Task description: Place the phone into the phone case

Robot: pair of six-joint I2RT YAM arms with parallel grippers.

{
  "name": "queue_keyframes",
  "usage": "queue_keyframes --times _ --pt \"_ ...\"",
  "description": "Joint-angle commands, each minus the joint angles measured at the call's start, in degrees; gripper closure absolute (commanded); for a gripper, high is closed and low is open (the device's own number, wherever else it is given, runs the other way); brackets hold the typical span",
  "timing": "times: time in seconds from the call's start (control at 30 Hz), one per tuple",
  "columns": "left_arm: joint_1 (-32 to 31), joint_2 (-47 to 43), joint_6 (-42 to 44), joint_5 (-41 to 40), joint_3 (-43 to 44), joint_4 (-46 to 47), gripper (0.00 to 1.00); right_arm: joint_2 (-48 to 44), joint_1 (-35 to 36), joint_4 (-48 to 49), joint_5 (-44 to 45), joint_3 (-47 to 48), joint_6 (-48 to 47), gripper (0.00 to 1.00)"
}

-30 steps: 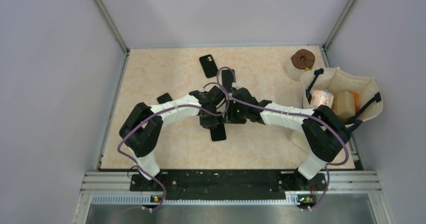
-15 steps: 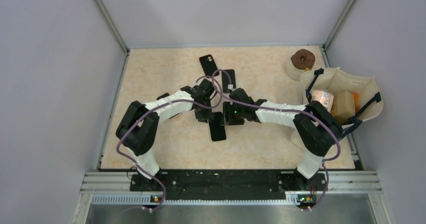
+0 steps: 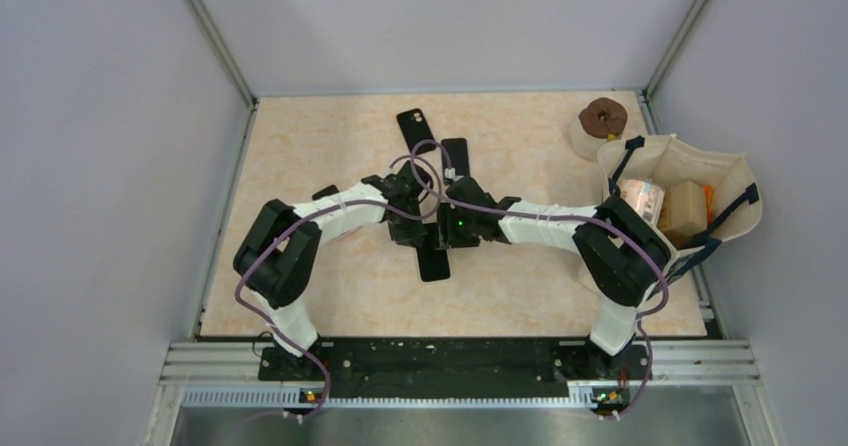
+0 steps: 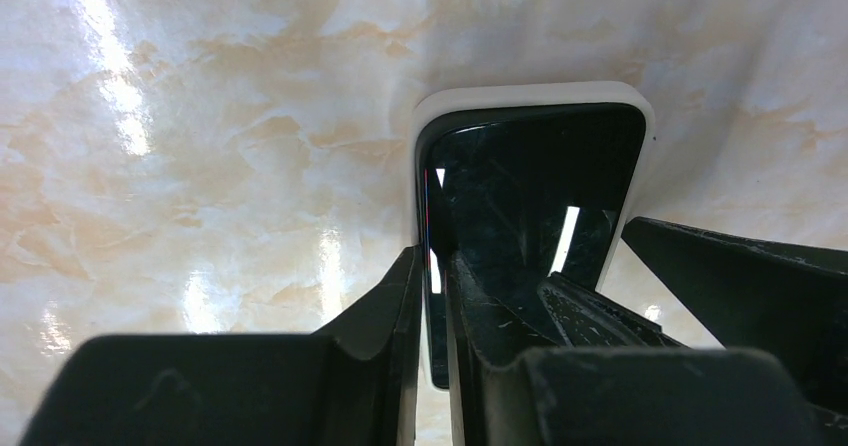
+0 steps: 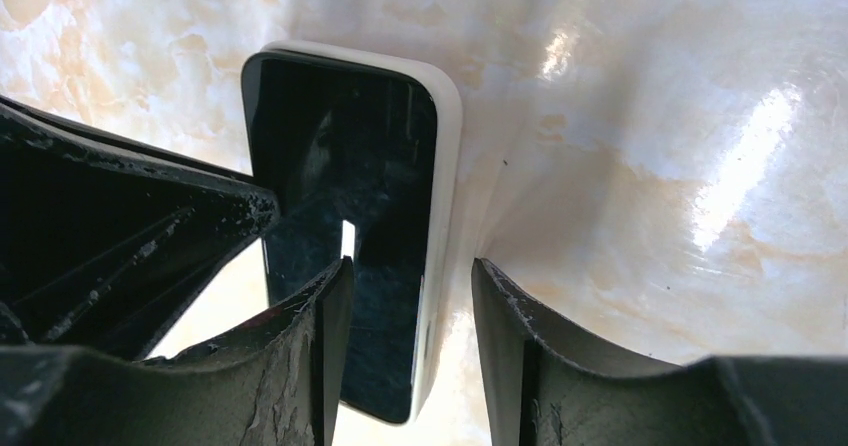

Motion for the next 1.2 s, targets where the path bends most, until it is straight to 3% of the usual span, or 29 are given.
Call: queue_keyframes --times 0.0,0.3,0.43,0.6,0.8,0.97,1.17 --pt "-3.1 7.4 -2.8 -4.8 -5.4 1.1 0.85 3.3 2.4 -1.7 5.4 1.4 -0.6 0.53" --pt "-6.0 14.5 -6.5 -1.7 -4.4 4.9 0.96 5.1 4.1 1.0 5.9 -2.8 2.5 0.58" --pt "-5.8 13.3 -4.7 -2.9 -0.8 2.4 0.96 1.0 4.0 1.2 5.8 -4.6 3.0 0.52" --pt "-3.9 11.9 0.0 -3.1 5.1 0.9 0.93 -6.8 3.8 3.2 2.9 -8.9 4.9 0.44" --pt "-2.4 13.9 5.7 1.7 11.3 3.0 0.87 -14.7 6.2 13.5 0.5 -17.2 10.6 0.39" --pt "-1.4 12.2 7.4 3.1 16.0 1.0 0.83 -11.0 9.8 17.8 2.4 -15.9 11.9 0.39" --pt "2.1 3.4 3.1 -2.2 11.2 -3.6 0.77 -3.5 12.6 19.8 2.2 -11.2 12.4 0.39"
